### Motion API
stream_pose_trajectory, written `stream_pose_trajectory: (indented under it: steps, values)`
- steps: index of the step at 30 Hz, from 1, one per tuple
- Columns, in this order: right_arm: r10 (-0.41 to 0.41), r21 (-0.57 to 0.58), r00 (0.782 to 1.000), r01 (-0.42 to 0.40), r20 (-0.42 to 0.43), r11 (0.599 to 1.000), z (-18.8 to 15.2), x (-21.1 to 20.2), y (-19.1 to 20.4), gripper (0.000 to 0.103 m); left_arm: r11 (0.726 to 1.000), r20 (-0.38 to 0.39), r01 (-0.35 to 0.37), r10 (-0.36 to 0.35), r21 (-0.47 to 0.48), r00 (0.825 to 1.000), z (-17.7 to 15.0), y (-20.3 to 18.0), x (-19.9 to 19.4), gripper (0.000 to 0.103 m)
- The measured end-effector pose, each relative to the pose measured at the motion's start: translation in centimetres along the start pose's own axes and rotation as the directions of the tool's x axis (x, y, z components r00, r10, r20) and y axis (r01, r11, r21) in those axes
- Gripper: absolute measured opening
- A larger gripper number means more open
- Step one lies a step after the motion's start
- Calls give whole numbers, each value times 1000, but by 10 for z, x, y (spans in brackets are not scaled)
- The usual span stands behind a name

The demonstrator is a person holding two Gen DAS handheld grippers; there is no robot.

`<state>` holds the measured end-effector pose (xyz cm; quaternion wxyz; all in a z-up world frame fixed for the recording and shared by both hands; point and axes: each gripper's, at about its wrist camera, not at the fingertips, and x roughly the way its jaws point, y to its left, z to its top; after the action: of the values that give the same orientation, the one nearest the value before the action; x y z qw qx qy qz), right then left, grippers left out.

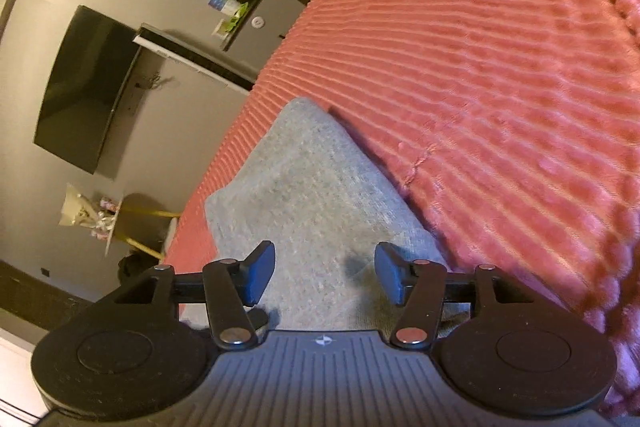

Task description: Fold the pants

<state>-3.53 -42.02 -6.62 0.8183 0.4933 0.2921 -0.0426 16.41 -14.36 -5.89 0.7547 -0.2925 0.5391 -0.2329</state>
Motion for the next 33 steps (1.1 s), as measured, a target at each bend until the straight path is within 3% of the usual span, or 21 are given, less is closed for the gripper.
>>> stream_pose_trajectory:
  steps: [2,8,13,17,20,23,25,28,32,33]
  values:
    - [22,10,1000,-22,-11,1000,1,4,-3,56,1000,4,-2,2,-8,1000,-2,-1,3,18]
    - [119,96,992,-116,-30,989,4,8,-12,59,986,143,-32,9,163,990,-24,-23,-29,16]
    - [147,86,989,-143,-34,986,5,5,-9,59,956,240,-176,119,235,964,-42,-16,-72,15]
    - [84,-14,993,-85,-86,996,2,14,8,59,911,298,-312,229,270,927,-57,-3,-89,16]
    - [32,-88,995,-41,-97,995,-2,19,19,53,935,261,-275,215,222,941,-50,9,-90,21]
    - [-5,-124,995,-7,-97,992,-5,23,26,37,945,290,-274,216,176,932,-36,13,-91,35]
    - [-13,-123,995,0,-104,992,-6,26,27,36,950,316,-270,211,155,925,-25,14,-90,54]
    - [-21,-121,995,8,-103,993,-7,30,28,33,960,324,-256,209,112,923,-1,18,-82,54]
    - [-33,-142,994,19,-101,990,-8,33,27,32,972,275,-213,179,100,945,20,19,-67,50]
    - [-37,-145,994,22,-101,989,-9,34,27,32,977,264,-189,157,100,952,24,18,-64,38]
